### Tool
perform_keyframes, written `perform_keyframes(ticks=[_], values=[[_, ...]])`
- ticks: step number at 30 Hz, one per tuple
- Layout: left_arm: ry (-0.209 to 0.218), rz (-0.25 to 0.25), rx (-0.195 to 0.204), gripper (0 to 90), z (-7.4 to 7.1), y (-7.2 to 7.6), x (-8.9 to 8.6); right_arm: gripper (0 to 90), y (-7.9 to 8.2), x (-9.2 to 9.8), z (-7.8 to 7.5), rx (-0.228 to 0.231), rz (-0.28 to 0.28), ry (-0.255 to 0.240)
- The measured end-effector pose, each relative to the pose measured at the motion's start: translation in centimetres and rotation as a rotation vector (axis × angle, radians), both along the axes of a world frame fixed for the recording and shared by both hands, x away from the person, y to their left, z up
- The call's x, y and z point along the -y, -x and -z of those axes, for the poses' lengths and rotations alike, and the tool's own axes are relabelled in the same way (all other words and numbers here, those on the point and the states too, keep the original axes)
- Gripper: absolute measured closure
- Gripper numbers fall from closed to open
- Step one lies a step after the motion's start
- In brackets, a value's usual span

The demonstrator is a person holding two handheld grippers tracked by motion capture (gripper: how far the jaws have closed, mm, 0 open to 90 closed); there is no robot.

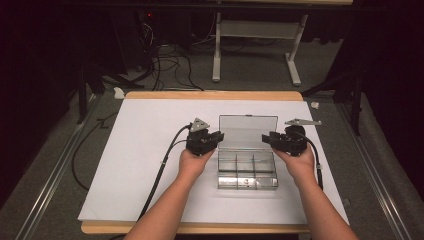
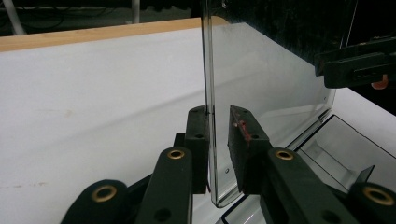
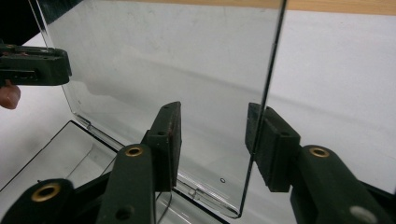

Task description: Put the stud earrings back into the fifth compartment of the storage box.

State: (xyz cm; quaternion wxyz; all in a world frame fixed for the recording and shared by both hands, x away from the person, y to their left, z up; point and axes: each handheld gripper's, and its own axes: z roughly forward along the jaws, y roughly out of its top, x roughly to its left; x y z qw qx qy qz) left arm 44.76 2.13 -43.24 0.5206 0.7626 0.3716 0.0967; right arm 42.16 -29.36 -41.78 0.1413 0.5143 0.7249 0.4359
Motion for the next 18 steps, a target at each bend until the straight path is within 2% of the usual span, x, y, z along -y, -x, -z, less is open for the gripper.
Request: perform_keyframes(ticks=[9, 18], values=[[0.015, 0.018, 0.021, 74.4, -0.3, 0.4, 0.2, 54.1, 0.4, 0.0, -0.4, 0.031, -0.013, -0.008], [0.008, 0.038, 0.042, 68.1, -0.7, 1.2, 0.3, 52.2, 1.4, -0.2, -0.8, 0.055, -0.030, 0.014]])
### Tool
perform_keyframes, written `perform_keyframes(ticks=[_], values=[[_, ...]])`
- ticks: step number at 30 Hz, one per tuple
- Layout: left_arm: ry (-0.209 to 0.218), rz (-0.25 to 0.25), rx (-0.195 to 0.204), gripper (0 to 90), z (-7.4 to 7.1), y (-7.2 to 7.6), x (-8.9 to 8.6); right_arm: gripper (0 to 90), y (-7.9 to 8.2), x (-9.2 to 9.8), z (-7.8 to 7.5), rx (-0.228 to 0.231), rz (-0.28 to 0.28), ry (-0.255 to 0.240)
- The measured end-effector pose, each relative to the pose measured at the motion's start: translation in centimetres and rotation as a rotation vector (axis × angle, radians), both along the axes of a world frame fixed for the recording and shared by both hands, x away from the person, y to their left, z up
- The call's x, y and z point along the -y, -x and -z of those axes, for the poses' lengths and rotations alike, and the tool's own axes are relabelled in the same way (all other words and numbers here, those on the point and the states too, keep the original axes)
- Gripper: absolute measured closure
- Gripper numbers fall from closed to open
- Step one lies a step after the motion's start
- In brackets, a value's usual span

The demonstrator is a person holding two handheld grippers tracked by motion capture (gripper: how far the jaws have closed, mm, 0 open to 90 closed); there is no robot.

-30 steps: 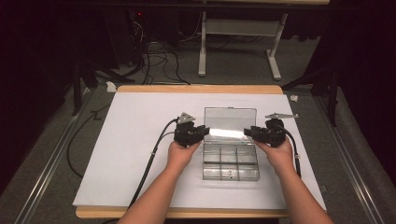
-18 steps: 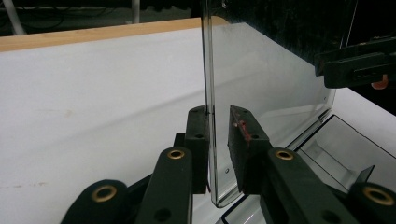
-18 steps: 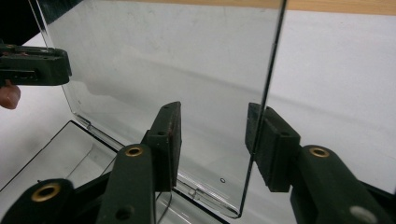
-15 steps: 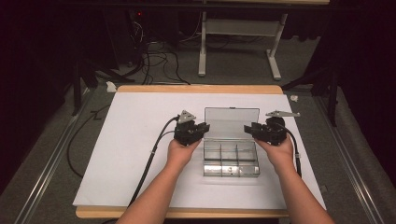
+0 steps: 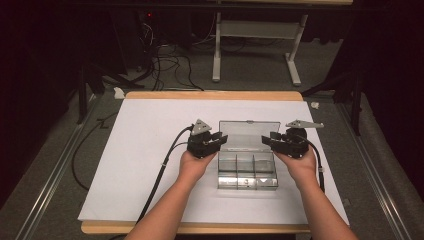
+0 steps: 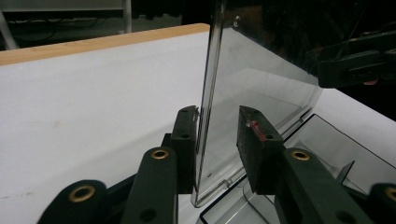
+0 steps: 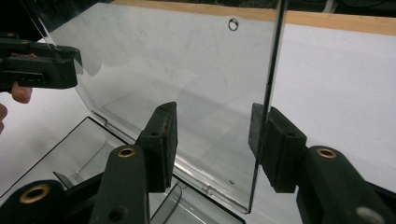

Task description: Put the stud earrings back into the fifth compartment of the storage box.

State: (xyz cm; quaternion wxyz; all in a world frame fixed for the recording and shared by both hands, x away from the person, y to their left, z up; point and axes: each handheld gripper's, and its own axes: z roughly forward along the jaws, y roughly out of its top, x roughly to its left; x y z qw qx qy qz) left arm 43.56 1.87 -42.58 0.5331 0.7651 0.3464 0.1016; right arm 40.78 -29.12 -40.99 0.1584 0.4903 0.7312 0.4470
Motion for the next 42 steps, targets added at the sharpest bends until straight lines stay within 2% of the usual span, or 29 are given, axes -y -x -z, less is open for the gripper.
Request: perform_keyframes(ticks=[11, 14, 18, 24, 33, 42], values=[[0.019, 0.015, -0.003, 62.0, 0.1, 0.6, 0.0, 50.3, 1.0, 0.0, 0.1, 0.016, -0.010, -0.004], [0.016, 0.018, -0.001, 60.1, 0.1, 0.7, -0.1, 49.7, 1.2, 0.0, 0.1, 0.013, -0.012, -0.004], [0.001, 0.010, 0.022, 57.1, 0.2, 0.9, -0.3, 49.3, 1.5, -0.1, 0.1, 0.018, -0.016, 0.011], [0.001, 0.015, 0.014, 52.7, 0.4, 1.1, -0.4, 48.4, 1.9, -0.2, 0.2, 0.029, -0.019, 0.017], [0.000, 0.015, 0.027, 50.8, 0.5, 1.6, -0.7, 48.7, 2.4, 0.3, 0.7, 0.028, -0.007, 0.028], [-0.024, 0.016, 0.043, 49.9, 0.9, 2.1, -1.0, 48.9, 3.3, 1.2, 0.6, 0.032, 0.016, 0.042]])
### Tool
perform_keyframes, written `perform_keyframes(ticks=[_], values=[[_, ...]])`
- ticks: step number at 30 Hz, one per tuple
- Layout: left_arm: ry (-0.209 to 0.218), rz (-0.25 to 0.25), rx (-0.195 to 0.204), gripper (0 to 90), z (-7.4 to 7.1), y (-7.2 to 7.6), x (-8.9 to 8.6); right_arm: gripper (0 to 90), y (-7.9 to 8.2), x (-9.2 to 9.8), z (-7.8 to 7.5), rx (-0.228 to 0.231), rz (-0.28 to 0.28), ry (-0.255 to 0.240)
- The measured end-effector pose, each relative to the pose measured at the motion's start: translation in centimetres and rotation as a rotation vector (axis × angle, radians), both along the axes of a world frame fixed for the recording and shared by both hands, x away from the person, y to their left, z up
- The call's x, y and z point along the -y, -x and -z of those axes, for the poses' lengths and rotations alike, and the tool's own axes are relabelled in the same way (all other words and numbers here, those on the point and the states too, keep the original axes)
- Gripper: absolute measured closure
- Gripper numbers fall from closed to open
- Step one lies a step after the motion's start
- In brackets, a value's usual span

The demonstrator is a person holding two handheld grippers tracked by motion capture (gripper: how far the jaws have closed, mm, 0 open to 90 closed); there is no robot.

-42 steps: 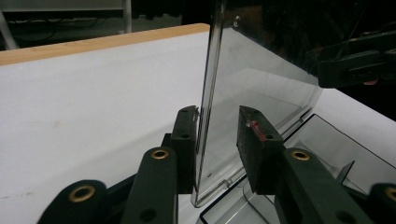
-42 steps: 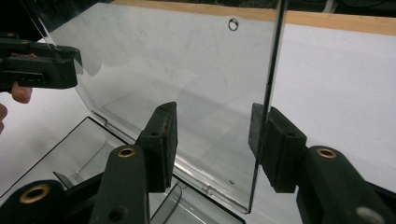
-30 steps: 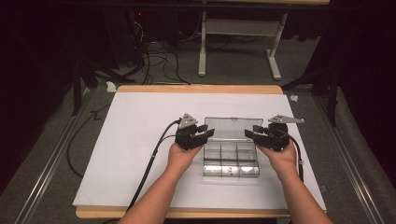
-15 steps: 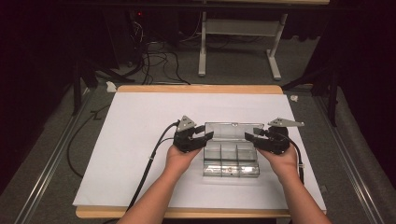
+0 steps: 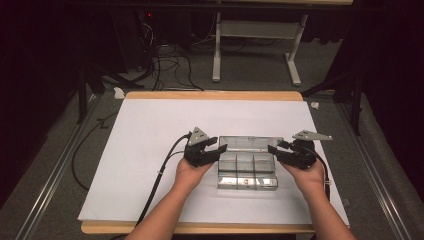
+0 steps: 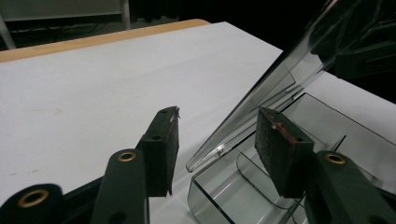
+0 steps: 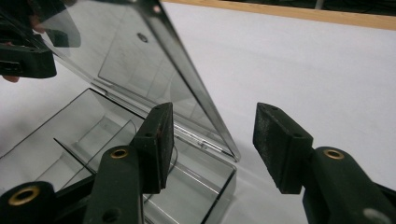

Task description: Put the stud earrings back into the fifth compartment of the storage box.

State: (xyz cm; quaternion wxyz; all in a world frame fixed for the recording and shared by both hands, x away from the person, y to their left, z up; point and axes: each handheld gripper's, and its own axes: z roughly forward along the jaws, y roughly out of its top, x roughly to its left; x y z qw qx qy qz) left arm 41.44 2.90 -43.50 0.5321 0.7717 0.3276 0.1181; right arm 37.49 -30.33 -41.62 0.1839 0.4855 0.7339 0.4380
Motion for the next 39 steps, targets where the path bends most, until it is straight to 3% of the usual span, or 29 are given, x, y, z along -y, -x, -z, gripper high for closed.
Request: perform_keyframes(ticks=[13, 21, 39], values=[[0.006, 0.001, 0.003, 49.3, 0.6, 0.6, -0.3, 49.4, 1.0, 0.6, 0.3, 0.012, 0.005, 0.025], [-0.012, 0.008, 0.027, 48.4, 0.8, 1.5, -0.5, 49.4, 1.9, 1.1, 0.5, 0.012, 0.016, 0.026], [-0.082, 0.010, 0.054, 47.1, 2.8, 3.7, -2.1, 49.9, 3.6, 0.8, 1.9, 0.026, 0.016, 0.059]])
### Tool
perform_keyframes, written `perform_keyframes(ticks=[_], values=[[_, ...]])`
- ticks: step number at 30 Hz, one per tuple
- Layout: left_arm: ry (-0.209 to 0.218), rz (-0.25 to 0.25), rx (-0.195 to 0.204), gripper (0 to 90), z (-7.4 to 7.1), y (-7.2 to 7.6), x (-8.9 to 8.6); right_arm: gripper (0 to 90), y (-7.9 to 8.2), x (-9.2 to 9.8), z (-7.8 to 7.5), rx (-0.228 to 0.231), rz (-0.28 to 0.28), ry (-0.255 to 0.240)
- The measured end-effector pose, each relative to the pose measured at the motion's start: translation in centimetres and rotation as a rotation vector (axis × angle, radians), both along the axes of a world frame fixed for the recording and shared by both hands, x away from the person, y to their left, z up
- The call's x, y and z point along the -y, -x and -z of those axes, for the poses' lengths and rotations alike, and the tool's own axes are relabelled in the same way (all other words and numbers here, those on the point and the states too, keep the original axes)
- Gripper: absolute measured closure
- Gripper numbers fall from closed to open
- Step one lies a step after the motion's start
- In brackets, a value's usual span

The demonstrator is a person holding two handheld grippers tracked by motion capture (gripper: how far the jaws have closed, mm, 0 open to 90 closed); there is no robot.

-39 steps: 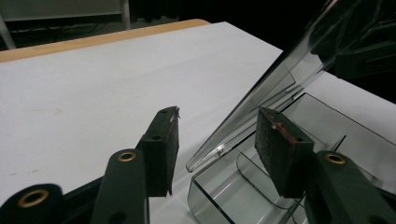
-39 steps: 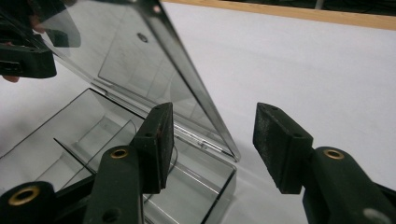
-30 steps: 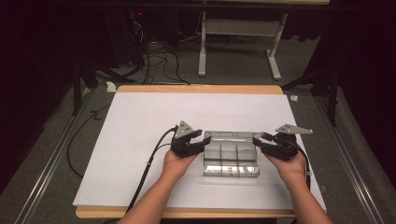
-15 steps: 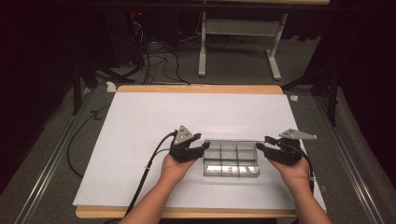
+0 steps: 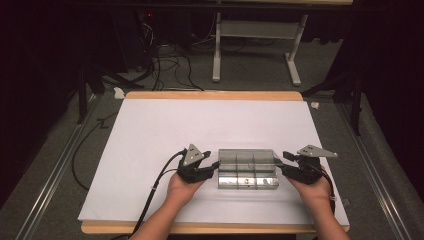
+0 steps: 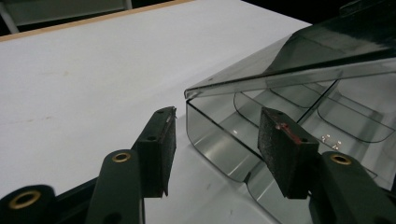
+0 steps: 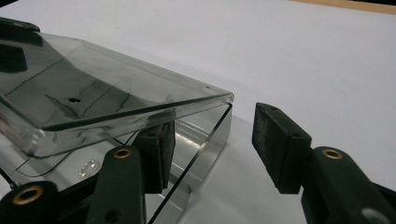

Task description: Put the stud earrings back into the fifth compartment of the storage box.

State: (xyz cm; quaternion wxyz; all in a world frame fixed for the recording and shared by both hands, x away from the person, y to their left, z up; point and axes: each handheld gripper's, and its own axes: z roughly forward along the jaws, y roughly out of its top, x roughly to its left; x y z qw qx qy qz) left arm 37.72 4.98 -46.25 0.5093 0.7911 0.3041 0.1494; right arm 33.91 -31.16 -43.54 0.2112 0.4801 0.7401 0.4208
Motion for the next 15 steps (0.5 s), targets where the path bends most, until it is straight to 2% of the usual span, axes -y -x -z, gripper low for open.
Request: perform_keyframes(ticks=[5, 8, 13, 14, 15], values=[[-0.004, -0.005, -0.016, 46.8, 0.4, 0.6, -0.8, 50.0, 0.4, 0.0, 0.2, 0.000, 0.013, -0.018], [-0.013, -0.003, -0.010, 46.5, 0.5, 0.7, -1.6, 50.0, 0.6, 0.0, 0.3, 0.000, 0.017, -0.006], [-0.013, -0.030, -0.016, 45.7, 0.6, 0.7, -4.0, 49.9, 0.8, -0.1, 0.3, -0.003, 0.019, 0.008], [-0.013, -0.030, -0.016, 45.3, 0.6, 0.7, -4.0, 49.9, 0.8, -0.1, 0.3, -0.001, 0.017, 0.016], [-0.030, -0.043, -0.009, 45.2, 0.6, 0.8, -5.2, 49.9, 0.9, -0.1, 0.3, -0.004, 0.019, 0.017]])
